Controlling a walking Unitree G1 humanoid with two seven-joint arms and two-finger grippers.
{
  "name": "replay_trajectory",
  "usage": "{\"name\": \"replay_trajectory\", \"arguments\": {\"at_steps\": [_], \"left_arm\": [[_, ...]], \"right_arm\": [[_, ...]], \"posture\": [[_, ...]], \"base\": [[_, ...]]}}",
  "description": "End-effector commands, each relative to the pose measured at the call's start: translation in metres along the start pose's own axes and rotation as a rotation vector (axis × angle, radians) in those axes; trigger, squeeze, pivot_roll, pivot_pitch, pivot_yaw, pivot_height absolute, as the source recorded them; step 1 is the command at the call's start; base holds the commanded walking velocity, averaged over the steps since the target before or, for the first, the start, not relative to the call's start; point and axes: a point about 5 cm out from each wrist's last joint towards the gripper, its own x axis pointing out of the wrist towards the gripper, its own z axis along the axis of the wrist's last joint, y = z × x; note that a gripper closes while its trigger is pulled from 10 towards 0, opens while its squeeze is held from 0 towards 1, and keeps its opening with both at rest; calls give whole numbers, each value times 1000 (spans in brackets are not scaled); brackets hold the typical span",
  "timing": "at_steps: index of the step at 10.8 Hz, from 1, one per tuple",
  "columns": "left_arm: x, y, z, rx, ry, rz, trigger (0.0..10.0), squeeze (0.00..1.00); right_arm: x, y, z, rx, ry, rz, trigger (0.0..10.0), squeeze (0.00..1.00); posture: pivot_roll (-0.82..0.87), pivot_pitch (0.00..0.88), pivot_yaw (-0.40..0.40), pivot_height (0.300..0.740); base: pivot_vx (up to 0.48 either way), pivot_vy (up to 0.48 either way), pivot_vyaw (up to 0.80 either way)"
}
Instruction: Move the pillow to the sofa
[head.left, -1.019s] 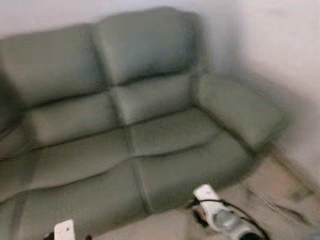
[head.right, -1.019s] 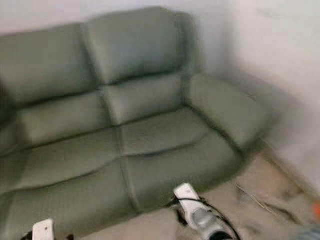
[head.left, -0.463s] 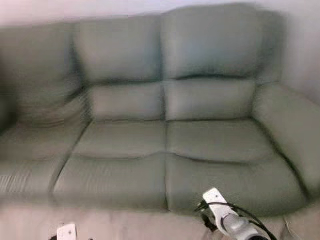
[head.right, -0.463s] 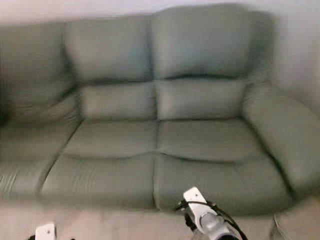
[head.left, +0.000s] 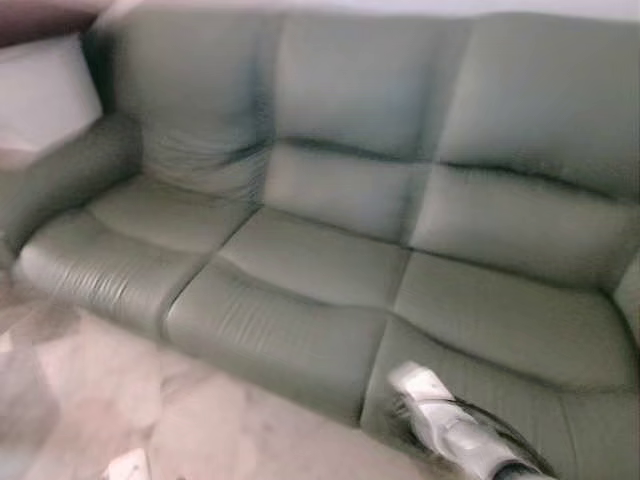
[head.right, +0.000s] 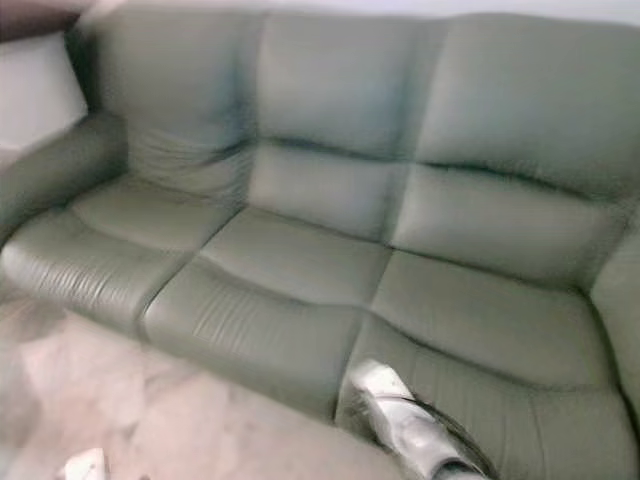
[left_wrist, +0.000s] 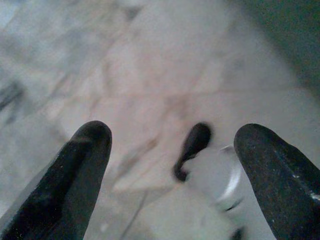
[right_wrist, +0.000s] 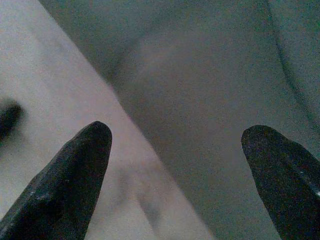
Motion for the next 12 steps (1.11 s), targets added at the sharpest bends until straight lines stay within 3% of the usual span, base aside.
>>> {"name": "replay_trajectory", "arguments": {"at_steps": [1,3,4,5,6,8,10,11,12], "left_arm": [[2,-6,12,-4,-41,-8,10000,0],[2,-6,17,22,-60,-16,10000,0],[3,-9,25,83,-91,-43,10000,0],[3,-10,32,110,-117,-65,10000,0],[4,-13,54,133,-178,-104,10000,0],[0,-34,108,316,-315,-278,10000,0],[-7,-60,123,404,-349,-479,10000,0],[-11,-73,123,397,-371,-560,10000,0],[-14,-77,128,354,-419,-575,10000,0]], "right_arm": [[-1,-5,-6,-4,18,-8,10000,0],[-1,-6,-3,126,-1,-40,10000,0],[-1,-10,1,242,-27,-80,10000,0],[-1,-13,2,293,-41,-100,10000,0],[-5,-29,-3,427,-76,-160,10000,0],[-14,-69,13,567,-243,-266,10000,0],[-25,-92,6,568,-321,-356,10000,0],[-34,-104,-6,572,-355,-432,10000,0],[-40,-109,-10,591,-391,-457,10000,0]], "posture": [[-62,0,-1,740],[-80,0,15,740],[-95,0,36,740],[-104,0,50,740],[-123,0,81,740],[-176,0,115,740],[-211,0,141,740],[-240,0,152,740],[-253,0,155,740]], "base": [[0,0,800],[0,0,0],[0,0,0],[0,0,0],[0,0,0],[0,0,0],[0,0,0],[0,0,0],[0,0,0]]}}
